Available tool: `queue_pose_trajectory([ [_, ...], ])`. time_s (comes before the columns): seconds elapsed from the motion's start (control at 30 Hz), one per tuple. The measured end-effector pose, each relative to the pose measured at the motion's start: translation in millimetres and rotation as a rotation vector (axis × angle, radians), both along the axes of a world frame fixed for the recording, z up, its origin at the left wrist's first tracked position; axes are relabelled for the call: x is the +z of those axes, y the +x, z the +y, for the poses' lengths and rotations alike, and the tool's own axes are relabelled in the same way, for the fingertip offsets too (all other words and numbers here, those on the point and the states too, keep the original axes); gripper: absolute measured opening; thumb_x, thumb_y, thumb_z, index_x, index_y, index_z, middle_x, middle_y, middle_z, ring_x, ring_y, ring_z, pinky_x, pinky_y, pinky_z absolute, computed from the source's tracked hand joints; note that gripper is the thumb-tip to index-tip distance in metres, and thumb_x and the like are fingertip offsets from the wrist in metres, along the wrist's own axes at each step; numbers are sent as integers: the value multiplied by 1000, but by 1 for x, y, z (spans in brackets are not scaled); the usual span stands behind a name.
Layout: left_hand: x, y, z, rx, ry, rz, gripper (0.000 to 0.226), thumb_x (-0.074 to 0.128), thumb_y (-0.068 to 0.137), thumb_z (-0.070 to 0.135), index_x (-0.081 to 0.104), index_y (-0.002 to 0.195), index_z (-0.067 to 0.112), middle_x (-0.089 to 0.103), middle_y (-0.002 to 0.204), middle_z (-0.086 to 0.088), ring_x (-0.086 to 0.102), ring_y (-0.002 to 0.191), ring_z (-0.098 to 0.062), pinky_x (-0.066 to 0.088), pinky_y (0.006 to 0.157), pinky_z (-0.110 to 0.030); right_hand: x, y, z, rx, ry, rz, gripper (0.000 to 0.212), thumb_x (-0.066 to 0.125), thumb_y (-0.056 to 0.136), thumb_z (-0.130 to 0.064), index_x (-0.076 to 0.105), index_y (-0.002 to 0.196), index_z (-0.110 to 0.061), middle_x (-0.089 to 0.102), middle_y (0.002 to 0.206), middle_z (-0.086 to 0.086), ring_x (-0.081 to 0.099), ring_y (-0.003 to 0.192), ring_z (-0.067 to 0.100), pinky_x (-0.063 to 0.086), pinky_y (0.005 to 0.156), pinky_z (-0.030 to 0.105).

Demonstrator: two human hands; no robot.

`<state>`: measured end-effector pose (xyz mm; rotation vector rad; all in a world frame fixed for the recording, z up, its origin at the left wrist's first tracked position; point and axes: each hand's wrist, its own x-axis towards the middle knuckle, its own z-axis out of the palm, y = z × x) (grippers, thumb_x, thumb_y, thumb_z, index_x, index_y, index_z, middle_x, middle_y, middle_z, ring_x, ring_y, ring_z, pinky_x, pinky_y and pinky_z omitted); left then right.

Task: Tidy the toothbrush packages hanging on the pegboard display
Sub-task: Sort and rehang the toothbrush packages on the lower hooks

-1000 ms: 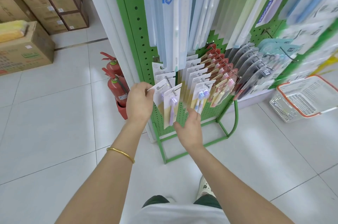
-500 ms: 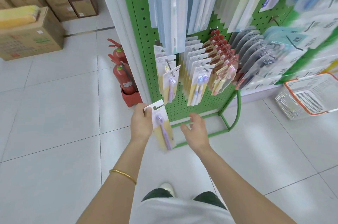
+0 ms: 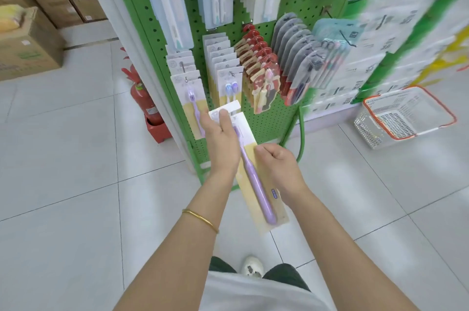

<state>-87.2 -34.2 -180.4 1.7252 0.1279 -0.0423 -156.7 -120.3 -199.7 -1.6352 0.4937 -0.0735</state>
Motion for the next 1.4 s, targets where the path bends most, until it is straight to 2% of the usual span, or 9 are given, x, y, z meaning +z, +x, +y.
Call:
queue_pose_trajectory([
  [0.17, -4, -19, -12, -163, 264, -260, 65, 37, 100, 37, 6, 151, 12, 13, 159, 0, 21, 142, -11, 28, 111, -28, 14, 1, -6, -188, 220, -64, 14, 56, 92, -17, 58, 80, -9, 45, 76, 6, 39, 73, 17, 36, 67, 30],
  [0.3, -5, -42, -9, -412, 325, -241, 68, 40, 99, 36, 0, 152, 19, 8, 159, 7, 18, 137, -3, 25, 99, -15, 16, 11, -20, -278, 410, -48, 12, 60, 88, -25, 65, 81, -17, 64, 90, 8, 56, 89, 23, 45, 92, 45],
  [0.6, 5, -55, 7, -900, 467, -87, 72, 47, 98, 33, -1, 151, 35, 23, 156, 4, 31, 135, -9, 27, 94, -16, 14, 22, -45, -484, 686, -33, 12, 52, 97, -20, 57, 104, -11, 66, 76, 6, 64, 60, 17, 57, 68, 35],
  [0.8, 17, -56, 15, -945, 636, -3, 95, 65, 88, 35, -9, 147, 47, 32, 152, -1, 40, 131, -19, 35, 104, -30, 9, 23, -42, -507, 775, -23, 13, 50, 98, -24, 58, 101, -13, 66, 77, 6, 65, 63, 19, 56, 68, 37],
  [0.93, 13, -59, 16, -912, 806, 29, 117, 75, 72, 50, -18, 142, 51, 36, 136, -3, 50, 117, -23, 45, 96, -42, 9, 25, -37, -485, 846, 27, 36, 50, 97, -36, 58, 121, -10, 65, 93, 10, 64, 82, 26, 57, 71, 39],
  [1.03, 9, -62, 14, -897, 770, 83, 123, 77, 68, 51, -19, 144, 46, 30, 136, 0, 50, 116, -20, 46, 95, -40, 11, 24, -35, -404, 913, 50, 48, 55, 91, -47, 59, 123, -11, 60, 82, 6, 62, 73, 24, 55, 63, 34],
  [1.17, 2, -57, 15, -943, 577, 149, 106, 65, 76, 19, -11, 148, 41, 41, 138, -9, 54, 104, -18, 51, 84, -36, 14, 20, -38, -316, 840, 12, 20, 54, 94, -36, 57, 91, -16, 56, 82, 6, 55, 82, 26, 50, 71, 37],
  [1.27, -2, -55, 17, -843, 326, 268, 73, 52, 89, 4, 16, 148, 28, 52, 127, -13, 60, 106, -25, 53, 90, -47, 14, 18, -39, -315, 700, -45, 9, 58, 93, -11, 51, 94, -17, 63, 85, 4, 60, 78, 20, 49, 64, 33],
  [1.4, -4, -53, 17, -709, 201, 326, 29, 46, 100, 20, 51, 128, 17, 65, 113, -5, 65, 94, -19, 50, 93, -36, 16, 17, -40, -266, 579, -70, 9, 57, 92, -5, 58, 96, -13, 70, 80, 2, 63, 66, 14, 50, 57, 28],
])
